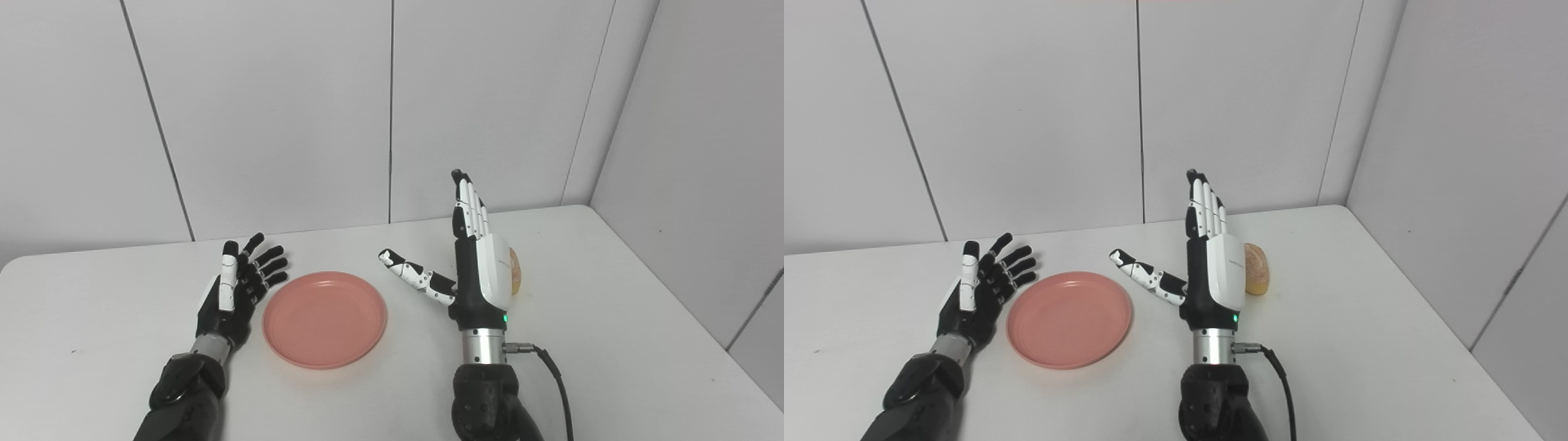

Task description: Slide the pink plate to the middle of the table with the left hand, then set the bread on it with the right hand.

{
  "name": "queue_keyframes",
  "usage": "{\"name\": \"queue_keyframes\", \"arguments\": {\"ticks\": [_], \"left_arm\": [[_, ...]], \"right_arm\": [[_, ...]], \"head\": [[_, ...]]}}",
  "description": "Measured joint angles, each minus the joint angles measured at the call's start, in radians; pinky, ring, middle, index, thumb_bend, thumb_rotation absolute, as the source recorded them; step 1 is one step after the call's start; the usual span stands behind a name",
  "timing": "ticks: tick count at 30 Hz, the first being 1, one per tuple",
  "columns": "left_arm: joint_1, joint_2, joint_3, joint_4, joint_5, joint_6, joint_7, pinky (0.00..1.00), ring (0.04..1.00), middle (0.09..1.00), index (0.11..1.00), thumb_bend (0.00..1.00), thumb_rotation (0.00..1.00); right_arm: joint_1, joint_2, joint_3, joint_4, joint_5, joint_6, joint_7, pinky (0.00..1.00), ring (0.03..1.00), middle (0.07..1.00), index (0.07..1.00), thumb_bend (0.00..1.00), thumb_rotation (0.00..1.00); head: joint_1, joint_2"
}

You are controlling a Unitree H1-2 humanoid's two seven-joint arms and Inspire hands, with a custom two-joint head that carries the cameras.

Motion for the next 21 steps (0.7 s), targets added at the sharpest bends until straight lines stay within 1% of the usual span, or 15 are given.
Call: {"name": "queue_keyframes", "arguments": {"ticks": [4,8,12,13,15,18,21], "left_arm": [[0.0,0.0,0.002,0.0,0.0,0.0,-0.003,0.77,0.789,0.813,0.911,0.82,0.97],[0.0,0.001,0.002,0.0,0.0,0.0,-0.003,0.77,0.787,0.809,0.907,0.81,0.97],[0.0,0.002,0.007,0.0,-0.003,0.002,-0.004,0.77,0.784,0.805,0.91,0.81,0.96],[0.0,0.002,0.009,0.0,-0.005,0.002,-0.005,0.76,0.773,0.797,0.908,0.81,0.96],[0.0,0.002,0.007,0.0,-0.007,0.002,-0.005,0.76,0.765,0.794,0.91,0.8,0.98],[0.0,0.004,0.006,0.0,-0.008,0.004,-0.007,0.76,0.76,0.79,0.909,0.8,0.96],[0.0,0.005,0.006,-0.001,-0.012,0.007,-0.012,0.76,0.772,0.792,0.91,0.81,0.96]], "right_arm": [[-0.036,0.0,-0.05,0.018,0.006,0.049,-0.045,1.0,1.0,1.0,1.0,0.82,0.66],[-0.075,-0.014,-0.095,0.055,0.029,0.063,-0.095,1.0,1.0,1.0,1.0,0.82,0.64],[-0.092,-0.026,-0.118,0.095,0.052,0.068,-0.132,1.0,1.0,1.0,1.0,0.82,0.61],[-0.094,-0.029,-0.122,0.107,0.057,0.068,-0.139,1.0,1.0,1.0,1.0,0.84,0.58],[-0.099,-0.034,-0.133,0.135,0.061,0.072,-0.163,1.0,1.0,1.0,1.0,0.87,0.55],[-0.106,-0.039,-0.146,0.185,0.064,0.091,-0.2,1.0,0.986,1.0,1.0,0.9,0.53],[-0.109,-0.041,-0.155,0.224,0.069,0.116,-0.223,1.0,0.982,1.0,1.0,0.91,0.48]], "head": [[0.0,0.002],[0.0,0.002],[0.002,0.0],[0.002,-0.002],[0.003,0.0],[0.005,0.002],[0.006,0.002]]}}
